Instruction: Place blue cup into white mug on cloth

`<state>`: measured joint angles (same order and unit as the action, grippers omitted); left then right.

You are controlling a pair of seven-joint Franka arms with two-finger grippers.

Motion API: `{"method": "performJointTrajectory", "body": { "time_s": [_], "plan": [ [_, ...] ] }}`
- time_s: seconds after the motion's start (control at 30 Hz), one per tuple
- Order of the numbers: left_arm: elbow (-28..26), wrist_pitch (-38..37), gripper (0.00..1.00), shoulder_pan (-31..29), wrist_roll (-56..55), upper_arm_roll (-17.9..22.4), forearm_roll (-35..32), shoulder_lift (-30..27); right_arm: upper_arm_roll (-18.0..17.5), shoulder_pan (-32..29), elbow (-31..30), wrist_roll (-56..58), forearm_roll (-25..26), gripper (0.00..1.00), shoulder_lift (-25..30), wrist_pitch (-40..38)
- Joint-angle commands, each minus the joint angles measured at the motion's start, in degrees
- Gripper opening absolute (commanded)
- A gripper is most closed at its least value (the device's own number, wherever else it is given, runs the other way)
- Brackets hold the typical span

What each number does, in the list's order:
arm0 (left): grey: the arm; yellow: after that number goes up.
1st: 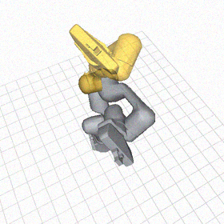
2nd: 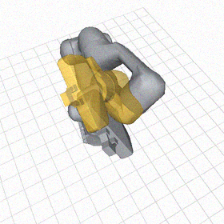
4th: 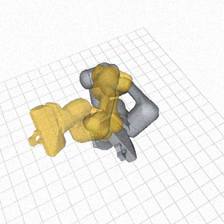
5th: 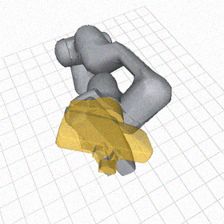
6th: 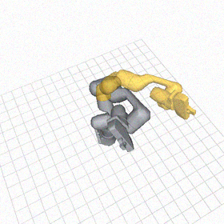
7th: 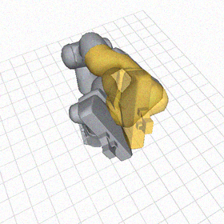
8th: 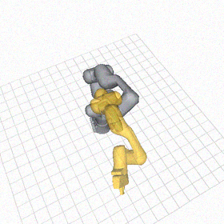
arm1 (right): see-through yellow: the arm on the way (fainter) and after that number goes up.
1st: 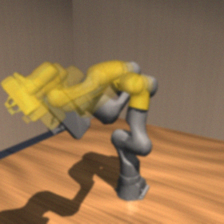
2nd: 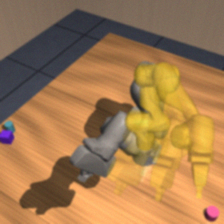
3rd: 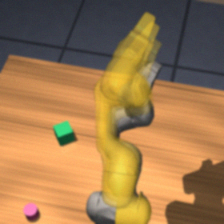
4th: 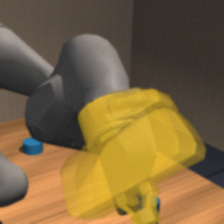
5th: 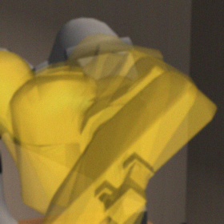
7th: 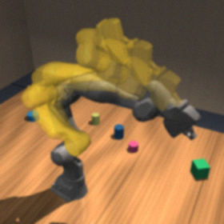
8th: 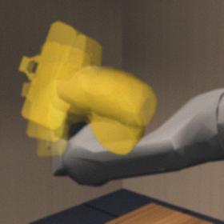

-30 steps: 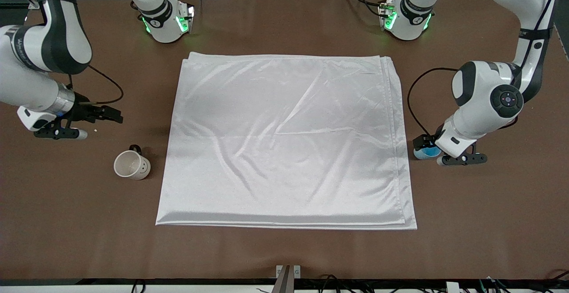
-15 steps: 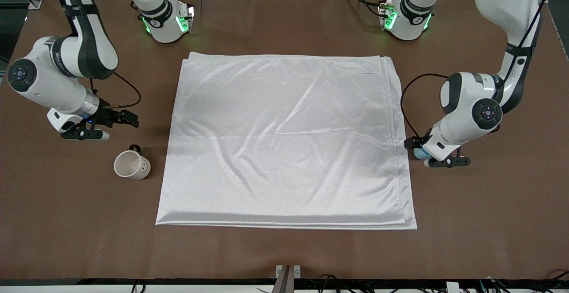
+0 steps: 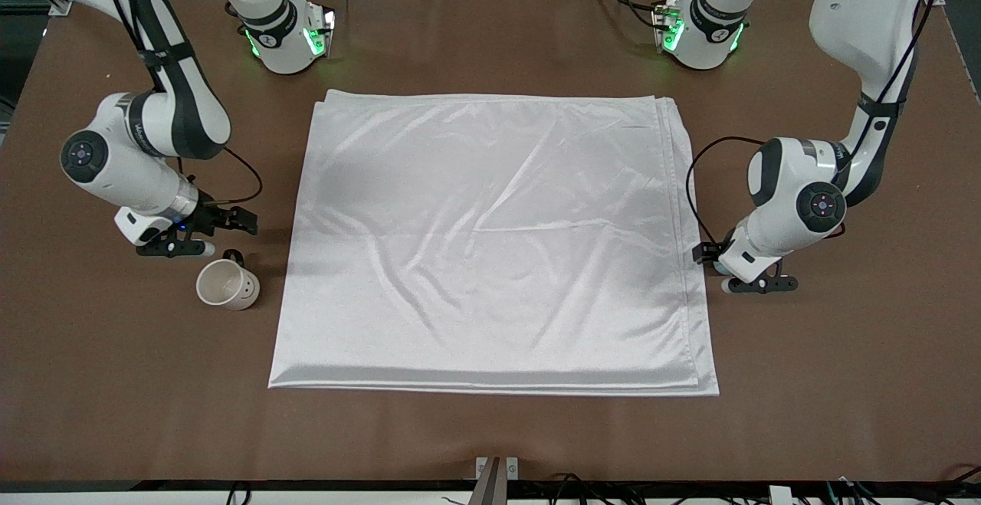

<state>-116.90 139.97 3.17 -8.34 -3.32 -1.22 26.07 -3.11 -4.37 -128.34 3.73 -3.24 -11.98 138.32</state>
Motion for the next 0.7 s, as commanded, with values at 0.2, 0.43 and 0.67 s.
{"method": "performJointTrajectory", "body": {
  "time_s": [0.2, 0.43, 0.67],
  "plan": [
    [-0.4, 1.0, 0.33, -0.5, 0.2, 0.0, -4.2, 0.1, 0.1, -1.3, 0.2, 0.4, 4.0, 1.00, -3.0, 4.3],
    [-0.3, 1.0, 0.00, -0.5, 0.3, 0.0, -4.2, 0.1, 0.1, -1.5, 0.6, 0.4, 4.0, 0.98, -4.9, 6.5],
    [-0.1, 1.0, 0.00, -0.5, 0.3, 0.0, -4.3, 0.0, 0.1, -1.9, 0.7, 0.5, 4.0, 0.89, -5.2, 6.9]
  ]
}}
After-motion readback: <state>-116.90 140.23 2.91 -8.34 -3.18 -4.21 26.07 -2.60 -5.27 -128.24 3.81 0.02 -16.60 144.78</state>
